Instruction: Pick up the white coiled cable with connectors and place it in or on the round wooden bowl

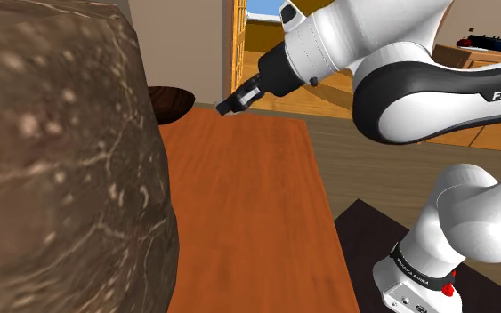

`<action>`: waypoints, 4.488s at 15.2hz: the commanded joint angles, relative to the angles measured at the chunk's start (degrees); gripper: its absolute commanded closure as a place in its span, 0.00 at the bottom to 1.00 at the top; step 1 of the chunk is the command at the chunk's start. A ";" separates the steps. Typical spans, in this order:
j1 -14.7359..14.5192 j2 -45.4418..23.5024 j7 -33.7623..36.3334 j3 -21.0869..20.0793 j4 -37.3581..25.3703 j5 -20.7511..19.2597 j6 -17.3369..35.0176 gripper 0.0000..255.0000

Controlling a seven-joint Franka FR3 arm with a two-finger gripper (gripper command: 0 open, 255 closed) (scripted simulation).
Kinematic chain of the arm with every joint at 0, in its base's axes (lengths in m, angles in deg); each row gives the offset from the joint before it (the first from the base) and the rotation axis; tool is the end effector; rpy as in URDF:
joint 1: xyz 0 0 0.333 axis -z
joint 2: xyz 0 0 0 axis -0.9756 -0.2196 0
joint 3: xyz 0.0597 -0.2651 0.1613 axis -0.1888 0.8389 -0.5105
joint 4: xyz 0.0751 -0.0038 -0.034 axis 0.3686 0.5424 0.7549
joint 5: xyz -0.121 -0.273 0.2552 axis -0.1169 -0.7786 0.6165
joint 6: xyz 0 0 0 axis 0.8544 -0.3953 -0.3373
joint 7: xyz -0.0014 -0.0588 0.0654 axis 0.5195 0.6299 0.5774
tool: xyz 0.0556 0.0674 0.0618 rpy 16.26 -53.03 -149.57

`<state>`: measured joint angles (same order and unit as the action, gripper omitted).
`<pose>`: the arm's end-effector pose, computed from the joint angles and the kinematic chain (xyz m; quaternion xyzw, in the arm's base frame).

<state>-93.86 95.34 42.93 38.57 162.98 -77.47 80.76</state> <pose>0.3112 0.2872 0.5773 -0.8704 -0.2491 -0.4185 0.0728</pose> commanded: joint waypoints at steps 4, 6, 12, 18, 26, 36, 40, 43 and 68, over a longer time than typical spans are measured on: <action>-0.22 0.39 -0.70 0.96 -3.30 0.04 -3.77 1.00; -0.26 0.50 -0.93 1.29 -4.73 0.04 -5.32 1.00; 2.48 -6.51 -0.92 0.27 -12.17 -1.77 -5.71 1.00; 8.50 -20.61 1.73 -4.00 -24.85 -7.99 -4.64 1.00; 11.47 -41.44 9.37 -8.37 -46.75 -23.71 -9.00 1.00; 10.15 -45.29 13.43 -6.88 -45.49 -29.13 -4.72 1.00; 9.80 -45.78 15.58 -6.10 -43.21 -31.36 -2.10 1.00; 9.39 -46.30 17.54 -5.34 -41.62 -33.44 -0.13 1.00; 11.98 -37.63 11.40 -7.40 -35.84 -24.00 -1.20 0.00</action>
